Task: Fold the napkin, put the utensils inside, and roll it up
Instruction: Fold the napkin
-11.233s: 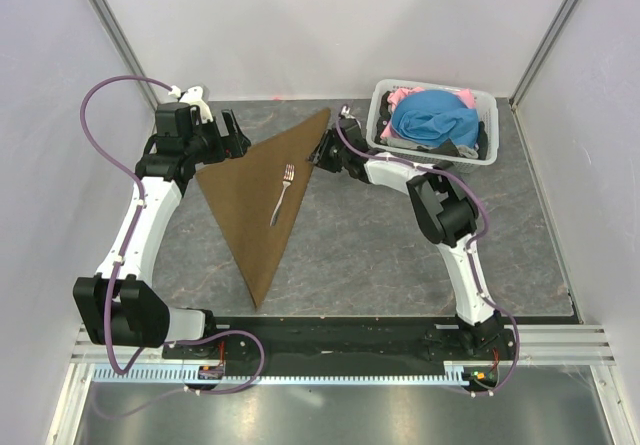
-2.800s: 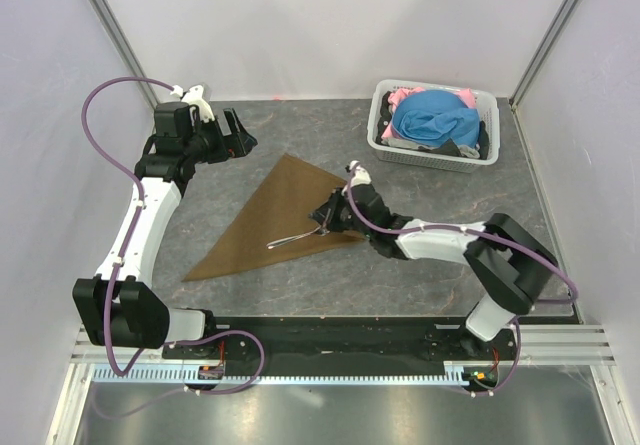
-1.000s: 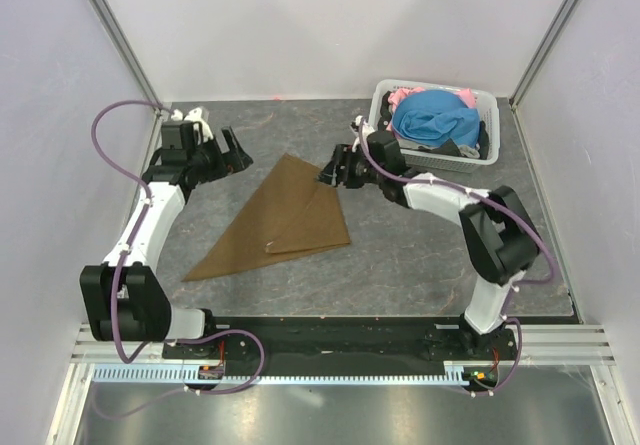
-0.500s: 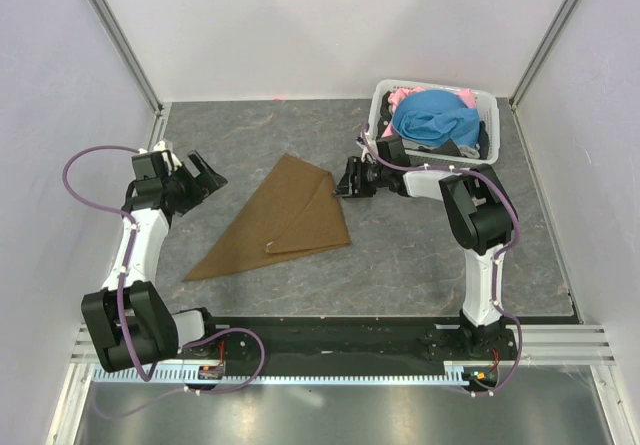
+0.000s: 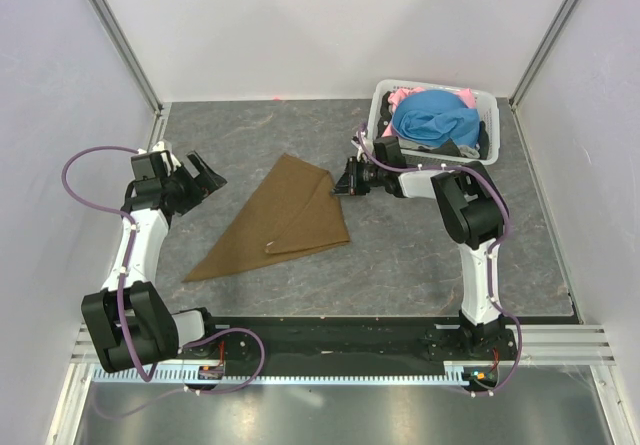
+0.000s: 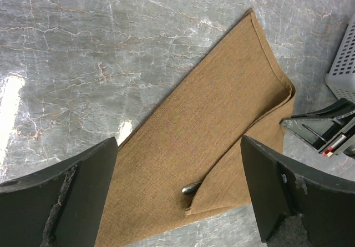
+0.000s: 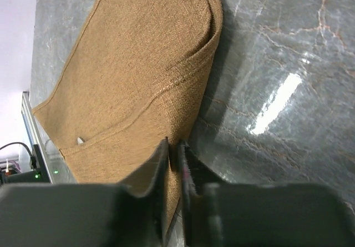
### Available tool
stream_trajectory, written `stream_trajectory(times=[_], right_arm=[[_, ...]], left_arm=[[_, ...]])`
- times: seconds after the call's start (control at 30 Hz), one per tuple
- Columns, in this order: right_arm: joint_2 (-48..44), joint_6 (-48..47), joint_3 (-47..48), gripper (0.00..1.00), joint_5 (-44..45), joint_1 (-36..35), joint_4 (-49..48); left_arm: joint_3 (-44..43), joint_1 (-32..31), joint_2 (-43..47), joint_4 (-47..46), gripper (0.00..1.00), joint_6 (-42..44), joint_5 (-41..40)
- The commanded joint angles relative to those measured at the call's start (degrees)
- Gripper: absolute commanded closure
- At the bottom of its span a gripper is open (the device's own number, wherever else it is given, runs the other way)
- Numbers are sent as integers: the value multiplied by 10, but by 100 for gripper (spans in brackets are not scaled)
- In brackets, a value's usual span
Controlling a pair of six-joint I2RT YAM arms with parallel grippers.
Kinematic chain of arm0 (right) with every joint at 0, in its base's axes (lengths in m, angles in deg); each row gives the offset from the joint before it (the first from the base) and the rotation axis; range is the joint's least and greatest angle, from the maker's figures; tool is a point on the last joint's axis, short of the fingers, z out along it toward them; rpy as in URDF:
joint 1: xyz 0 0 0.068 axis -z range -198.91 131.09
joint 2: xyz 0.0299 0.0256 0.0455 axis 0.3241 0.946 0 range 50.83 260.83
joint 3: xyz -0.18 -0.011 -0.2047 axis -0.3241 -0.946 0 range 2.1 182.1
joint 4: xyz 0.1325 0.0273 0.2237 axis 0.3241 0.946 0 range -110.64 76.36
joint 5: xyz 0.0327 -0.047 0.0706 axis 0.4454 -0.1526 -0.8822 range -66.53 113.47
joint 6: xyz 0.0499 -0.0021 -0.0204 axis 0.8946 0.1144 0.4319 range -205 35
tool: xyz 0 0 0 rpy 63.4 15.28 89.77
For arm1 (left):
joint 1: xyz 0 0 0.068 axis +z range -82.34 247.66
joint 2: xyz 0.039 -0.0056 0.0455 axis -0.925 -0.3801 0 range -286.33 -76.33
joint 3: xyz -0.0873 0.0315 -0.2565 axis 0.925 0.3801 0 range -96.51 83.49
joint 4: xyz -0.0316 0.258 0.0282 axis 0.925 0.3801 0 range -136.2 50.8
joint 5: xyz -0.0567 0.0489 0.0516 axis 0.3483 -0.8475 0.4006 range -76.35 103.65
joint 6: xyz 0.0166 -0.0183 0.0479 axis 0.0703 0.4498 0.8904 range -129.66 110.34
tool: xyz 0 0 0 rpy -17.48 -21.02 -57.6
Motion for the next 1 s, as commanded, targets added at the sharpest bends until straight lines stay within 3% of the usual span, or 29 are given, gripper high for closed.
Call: stream_trajectory(times=[0.0, 0.27, 0.67, 0.77, 0.97], right_arm=[[21, 40, 7, 100, -4, 2, 0], [-31, 58, -69, 100, 37, 26, -24], [-154, 43, -230, 100, 162, 73, 15], [-160, 45, -240, 100, 161, 73, 13], [-163, 46, -240, 100, 151, 73, 7]], left_arm=[[-3, 4, 10, -4, 0, 2, 12], [11, -6, 12, -5, 2, 10, -5], [15, -159, -32, -36, 3, -37, -61], [64, -148, -2, -36, 3, -70, -77], [178, -102, 146, -5, 9, -131, -136]])
